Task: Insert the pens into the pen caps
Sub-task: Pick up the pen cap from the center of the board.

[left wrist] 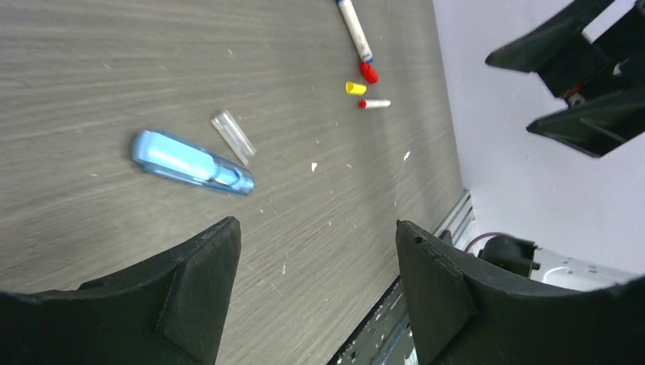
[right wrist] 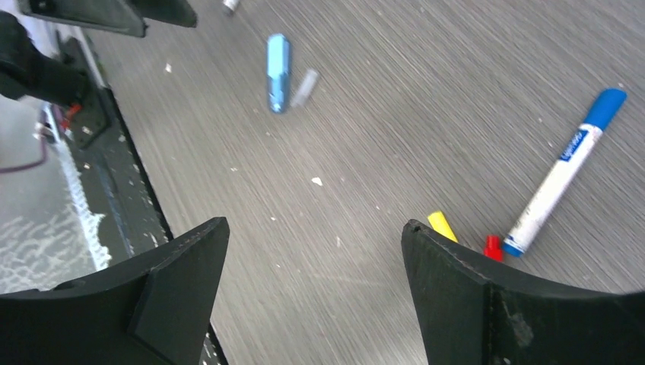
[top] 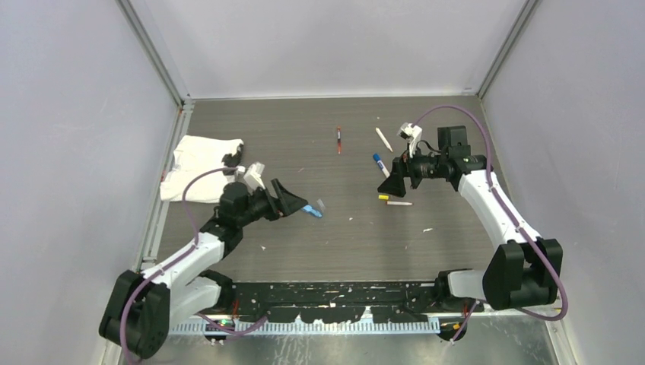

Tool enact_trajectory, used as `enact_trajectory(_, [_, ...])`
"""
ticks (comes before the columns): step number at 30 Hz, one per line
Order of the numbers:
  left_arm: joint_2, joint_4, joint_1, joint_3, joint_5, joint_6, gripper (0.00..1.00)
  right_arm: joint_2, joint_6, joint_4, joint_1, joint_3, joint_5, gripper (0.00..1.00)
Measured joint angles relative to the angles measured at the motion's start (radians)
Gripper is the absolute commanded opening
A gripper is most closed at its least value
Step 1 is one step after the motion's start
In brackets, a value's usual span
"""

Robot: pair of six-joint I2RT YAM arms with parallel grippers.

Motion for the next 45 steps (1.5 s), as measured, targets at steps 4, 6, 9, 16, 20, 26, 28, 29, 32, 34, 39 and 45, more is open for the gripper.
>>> enact_trajectory(4, [0.055,-0.048,-0.124,0.046,-0.083,0.026,0.65,0.054,-0.076,-0.067,0.000,0.030,0.066,0.83])
enact_trajectory(6, [0.087,-0.073,-0.165,0.084,-0.134,0.042,0.63,0.084,-0.095,-0.084,0.000,0.039,0.104,0.81])
enact_trajectory(9, [0.148,-0.111,-0.198,0.142,-0.214,0.060,0.57,0.109,-0.102,-0.098,0.000,0.044,0.159,0.78])
enact_trajectory(16, [0.327,-0.251,-0.290,0.299,-0.429,0.045,0.40,0.159,-0.059,-0.099,0.000,0.062,0.286,0.76])
enact_trajectory(20, [0.459,-0.385,-0.354,0.463,-0.560,0.006,0.40,0.173,-0.045,-0.099,0.000,0.072,0.322,0.76])
enact_trajectory(26, [0.589,-0.570,-0.447,0.637,-0.749,-0.047,0.41,0.174,-0.032,-0.099,0.000,0.076,0.349,0.77])
enact_trajectory(28, [0.625,-0.631,-0.465,0.682,-0.799,-0.059,0.41,0.174,-0.031,-0.099,0.000,0.076,0.355,0.77])
enact_trajectory(29, [0.640,-0.655,-0.472,0.702,-0.815,-0.066,0.41,0.174,-0.029,-0.099,0.000,0.076,0.357,0.77])
enact_trajectory(32, [0.679,-0.710,-0.480,0.747,-0.845,-0.078,0.40,0.174,-0.028,-0.099,0.000,0.076,0.359,0.77])
enact_trajectory(34, [0.697,-0.731,-0.484,0.762,-0.858,-0.087,0.39,0.174,-0.028,-0.099,0.000,0.076,0.359,0.77])
enact_trajectory(39, [0.739,-0.784,-0.499,0.795,-0.889,-0.127,0.38,0.174,-0.028,-0.099,0.000,0.076,0.358,0.77])
enact_trajectory(45, [0.813,-0.851,-0.521,0.875,-0.912,-0.161,0.38,0.174,-0.028,-0.100,0.000,0.076,0.354,0.78])
